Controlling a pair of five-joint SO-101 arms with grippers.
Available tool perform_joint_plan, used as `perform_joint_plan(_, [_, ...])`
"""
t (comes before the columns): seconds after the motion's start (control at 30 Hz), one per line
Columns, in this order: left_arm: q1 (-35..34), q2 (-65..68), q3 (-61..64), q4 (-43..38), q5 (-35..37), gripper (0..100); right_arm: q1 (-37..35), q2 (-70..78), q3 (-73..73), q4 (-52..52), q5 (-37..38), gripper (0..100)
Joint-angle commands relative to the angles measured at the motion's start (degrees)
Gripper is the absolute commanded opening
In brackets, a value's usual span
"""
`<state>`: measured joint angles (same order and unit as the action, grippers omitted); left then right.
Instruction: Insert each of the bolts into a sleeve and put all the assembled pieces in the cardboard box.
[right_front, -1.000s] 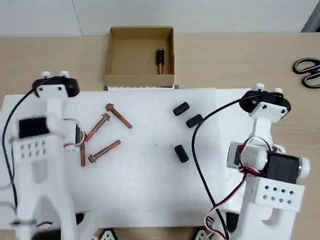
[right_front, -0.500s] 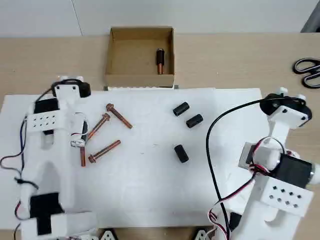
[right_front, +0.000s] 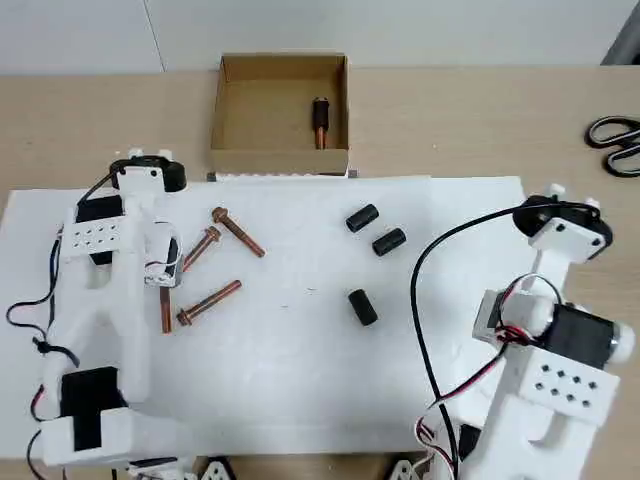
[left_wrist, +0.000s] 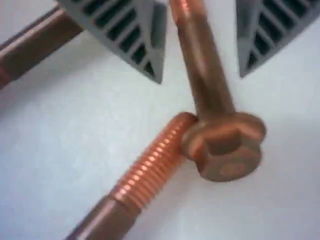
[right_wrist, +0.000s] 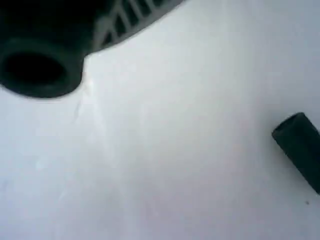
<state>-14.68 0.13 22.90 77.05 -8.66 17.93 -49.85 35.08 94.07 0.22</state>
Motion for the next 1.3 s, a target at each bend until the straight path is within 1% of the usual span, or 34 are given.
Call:
perform_joint_plan(0.0, [0.1,1.8,-2.4,-1.6,-0.3,10,0.7,-1.0,-0.4,-1.1,-0.3,0.4])
perform_joint_plan(0.13, [-0.1,5.5,-2.4,-3.7,-0.3,9,0.7,-1.0,-0.4,-1.1,-0.3,0.4])
perform_joint_plan(0.37, [-0.1,6.7,-2.5,-6.4,-0.3,9,0.5,-1.0,-0.4,-1.1,-0.3,0.4])
perform_joint_plan(0.57, [-3.7,6.7,-3.6,-8.5,-0.3,1,0.4,-1.0,-0.4,-1.1,-0.3,0.4])
perform_joint_plan(0.77, [-3.5,6.2,-3.7,-7.9,-0.1,1,0.3,-1.0,-0.7,-1.1,-0.3,0.4])
perform_joint_plan(0.83, [-3.0,6.2,-5.4,-5.7,0.0,1,0.3,-1.1,-1.3,-1.1,-0.2,0.5])
perform_joint_plan(0.97, [-2.6,6.1,-11.7,1.6,0.0,1,0.0,-1.1,-4.6,-0.5,-0.2,0.6])
perform_joint_plan(1.03, [-2.6,6.1,-15.9,5.3,0.6,1,-2.2,-1.1,-7.3,1.3,-0.2,0.5])
perform_joint_plan(1.17, [-2.5,6.1,-25.4,14.7,8.6,1,-6.1,-1.5,-9.8,2.3,-0.5,0.4])
perform_joint_plan(1.27, [-2.5,6.1,-32.6,21.7,11.8,1,-6.5,-5.4,-9.8,2.3,-0.5,0.4])
